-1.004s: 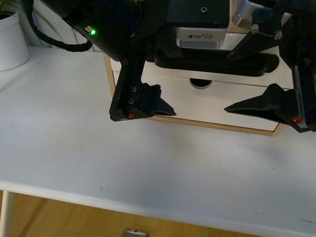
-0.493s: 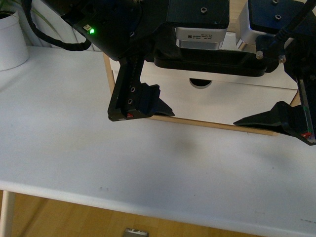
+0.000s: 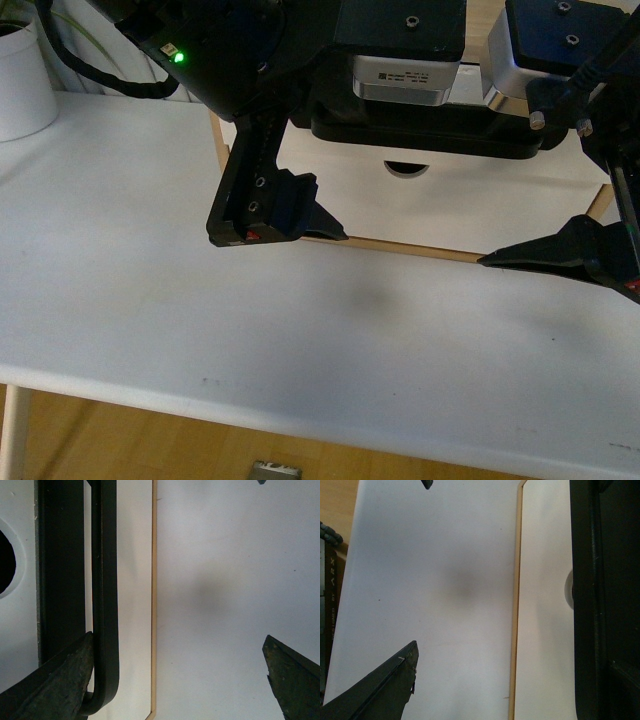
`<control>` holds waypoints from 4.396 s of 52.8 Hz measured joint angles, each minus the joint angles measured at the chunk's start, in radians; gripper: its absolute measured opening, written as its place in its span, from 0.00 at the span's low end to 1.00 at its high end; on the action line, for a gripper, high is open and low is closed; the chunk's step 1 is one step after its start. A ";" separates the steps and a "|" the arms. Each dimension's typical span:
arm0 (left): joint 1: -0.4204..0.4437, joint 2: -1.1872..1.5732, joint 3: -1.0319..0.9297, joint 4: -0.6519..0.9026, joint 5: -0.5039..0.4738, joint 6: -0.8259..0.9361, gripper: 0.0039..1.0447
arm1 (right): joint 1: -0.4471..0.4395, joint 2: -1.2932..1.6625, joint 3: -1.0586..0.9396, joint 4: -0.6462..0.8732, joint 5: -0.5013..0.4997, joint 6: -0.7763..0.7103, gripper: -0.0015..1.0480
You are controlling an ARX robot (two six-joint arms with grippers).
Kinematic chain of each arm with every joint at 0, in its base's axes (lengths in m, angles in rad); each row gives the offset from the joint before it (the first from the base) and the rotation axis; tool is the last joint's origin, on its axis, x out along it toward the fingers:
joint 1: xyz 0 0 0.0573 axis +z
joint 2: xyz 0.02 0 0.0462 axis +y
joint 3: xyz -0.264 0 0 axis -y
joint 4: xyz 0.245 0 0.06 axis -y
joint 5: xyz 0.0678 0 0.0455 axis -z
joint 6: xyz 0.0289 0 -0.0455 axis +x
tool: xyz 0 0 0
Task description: Pull drawer
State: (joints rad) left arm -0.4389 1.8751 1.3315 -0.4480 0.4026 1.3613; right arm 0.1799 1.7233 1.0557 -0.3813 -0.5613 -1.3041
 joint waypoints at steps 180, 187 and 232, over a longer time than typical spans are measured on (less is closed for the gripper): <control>0.431 -1.600 -1.205 0.597 -0.417 -1.349 0.19 | -0.352 -1.609 -0.925 0.367 0.394 1.284 0.15; 0.436 -1.648 -1.246 0.590 -0.402 -1.359 0.04 | -0.188 -1.646 -0.967 0.366 0.548 1.290 0.01; 0.437 -1.871 -1.321 0.446 -0.402 -1.362 0.04 | -0.184 -1.719 -1.049 0.378 0.558 1.291 0.01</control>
State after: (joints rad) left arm -0.0017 0.0040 0.0101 -0.0017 0.0002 -0.0006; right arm -0.0040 0.0040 0.0063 -0.0036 -0.0029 -0.0128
